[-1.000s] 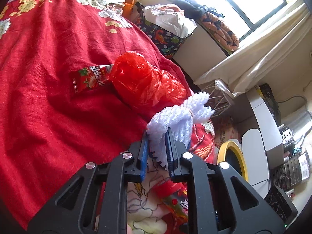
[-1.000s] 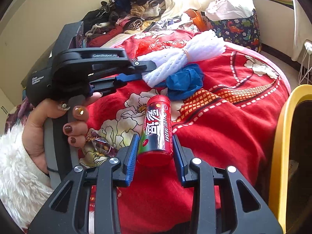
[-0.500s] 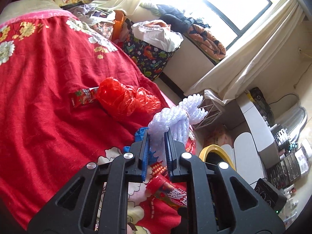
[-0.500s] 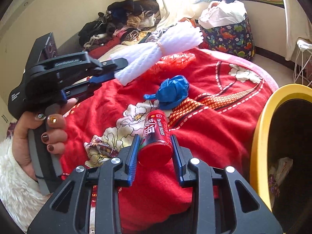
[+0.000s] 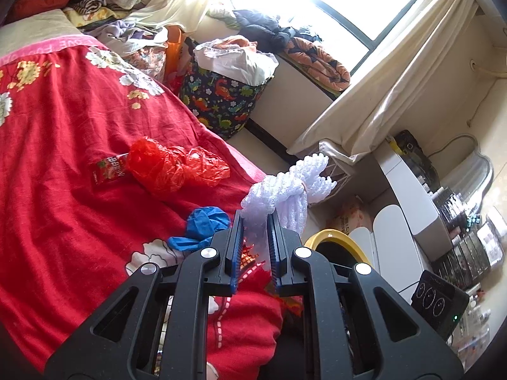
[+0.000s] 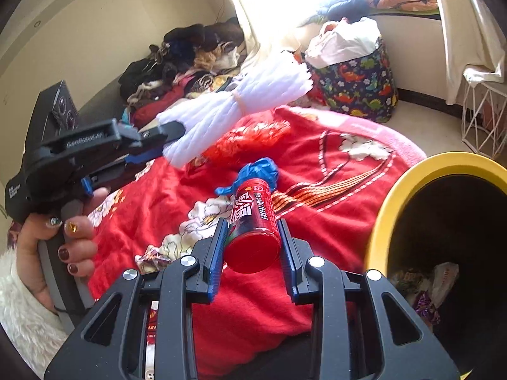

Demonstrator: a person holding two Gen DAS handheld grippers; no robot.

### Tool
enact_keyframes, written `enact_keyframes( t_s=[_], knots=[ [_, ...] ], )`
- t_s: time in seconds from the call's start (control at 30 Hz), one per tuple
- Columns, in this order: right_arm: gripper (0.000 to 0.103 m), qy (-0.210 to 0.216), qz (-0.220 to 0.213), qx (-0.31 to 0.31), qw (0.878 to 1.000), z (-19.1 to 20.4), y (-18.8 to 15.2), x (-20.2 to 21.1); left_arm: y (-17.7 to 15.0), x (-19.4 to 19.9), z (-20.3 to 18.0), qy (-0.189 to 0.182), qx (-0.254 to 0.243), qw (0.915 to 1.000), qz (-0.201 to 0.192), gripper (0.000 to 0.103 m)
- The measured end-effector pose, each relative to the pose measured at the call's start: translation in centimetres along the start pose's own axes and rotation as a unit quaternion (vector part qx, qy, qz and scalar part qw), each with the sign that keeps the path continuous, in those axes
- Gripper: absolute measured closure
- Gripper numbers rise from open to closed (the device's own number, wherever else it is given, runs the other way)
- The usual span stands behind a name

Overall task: Collect trash
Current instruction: 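Carry the can and mesh bundle over the yellow-rimmed bin and open both tools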

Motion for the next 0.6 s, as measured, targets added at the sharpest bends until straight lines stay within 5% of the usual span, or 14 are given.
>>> enact_keyframes(
  t_s=[0.6],
  knots=[
    [0.073,-0.025,-0.052,-0.064,0.996,-5.7,-0.1,4.6,-0.5,-0.5,-4.4,-0.018,-0.035,0.9992,0.007,0.093]
  ],
)
Point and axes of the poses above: each gripper's, at about its wrist camera, not at the fingertips, and x roughly against the way its jaws point, z to its left, y to its top, the point moved 7 cm from there along -x, roughly the way its jaws point, and after that the axes turned 15 degrees about z, right-handed, at the moved point
